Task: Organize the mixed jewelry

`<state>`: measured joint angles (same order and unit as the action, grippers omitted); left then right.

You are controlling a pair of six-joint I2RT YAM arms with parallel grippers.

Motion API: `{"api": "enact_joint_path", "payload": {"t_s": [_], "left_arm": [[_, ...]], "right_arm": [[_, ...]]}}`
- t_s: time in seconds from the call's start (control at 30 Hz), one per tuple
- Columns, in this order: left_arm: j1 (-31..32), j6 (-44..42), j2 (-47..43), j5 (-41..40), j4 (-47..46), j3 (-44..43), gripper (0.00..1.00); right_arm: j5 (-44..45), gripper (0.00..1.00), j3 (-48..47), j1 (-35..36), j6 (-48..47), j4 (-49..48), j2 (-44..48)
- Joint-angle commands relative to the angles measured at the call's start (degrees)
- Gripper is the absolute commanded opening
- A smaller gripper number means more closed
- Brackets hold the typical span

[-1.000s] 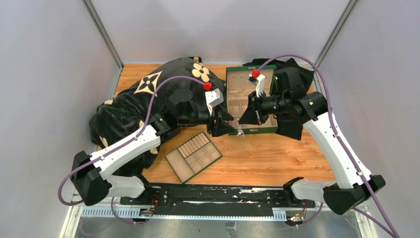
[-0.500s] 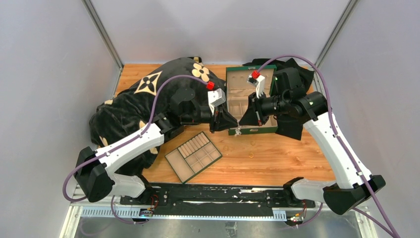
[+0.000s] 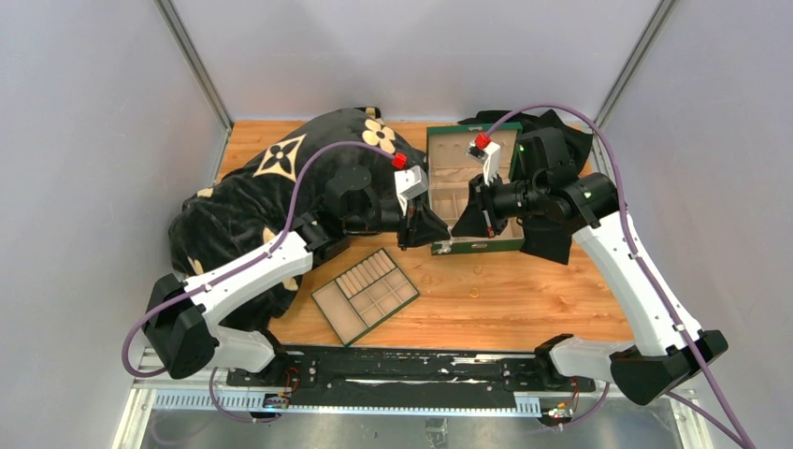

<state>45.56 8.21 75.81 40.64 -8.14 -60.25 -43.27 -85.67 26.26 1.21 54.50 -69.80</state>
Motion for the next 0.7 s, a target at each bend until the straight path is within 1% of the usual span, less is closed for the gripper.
{"api": "enact_joint_path", "payload": {"t_s": [0.0,0.03,0.07,0.23,0.33,0.5,0.53,0.6,0.67], "left_arm": [[-0.12,0.09,-0.3,-1.11,-1.59,0.2,0.17],[-0.12,0.14,-0.26,-1.25,-1.53,0.22,0.13],[-0.12,0.37,-0.15,-1.53,-1.56,0.26,0.11],[-0.19,0.76,-0.76,-3.84,-1.19,0.75,0.09],[-0.29,0.5,-1.12,-4.96,-0.6,0.75,0.0],[-0.55,-0.54,-1.79,-8.02,2.69,-0.39,0.0],[-0.55,-0.96,-1.93,-8.99,3.9,-0.91,0.0],[-0.56,-1.97,-2.17,-10.32,6.67,-2.04,0.0],[-0.56,-2.73,-2.54,-11.44,7.83,-2.59,0.0]], "right_arm": [[0.2,0.0,-1.28,-0.62,-0.84,1.08,0.1],[0.2,0.0,-1.26,-0.52,-0.86,0.99,0.1],[0.28,0.0,-1.31,-0.59,-0.8,0.92,0.17],[0.98,0.0,-1.07,-0.59,-0.64,0.75,0.52],[1.15,0.0,-0.85,-0.55,-0.45,0.68,0.62],[2.2,0.0,-0.42,-0.59,0.16,0.46,0.67],[2.89,0.05,-0.38,-0.6,0.61,0.54,0.64],[3.5,0.21,-0.5,-0.6,1.12,0.54,0.68],[4.84,0.29,-0.41,-0.58,1.73,0.08,1.02]]}}
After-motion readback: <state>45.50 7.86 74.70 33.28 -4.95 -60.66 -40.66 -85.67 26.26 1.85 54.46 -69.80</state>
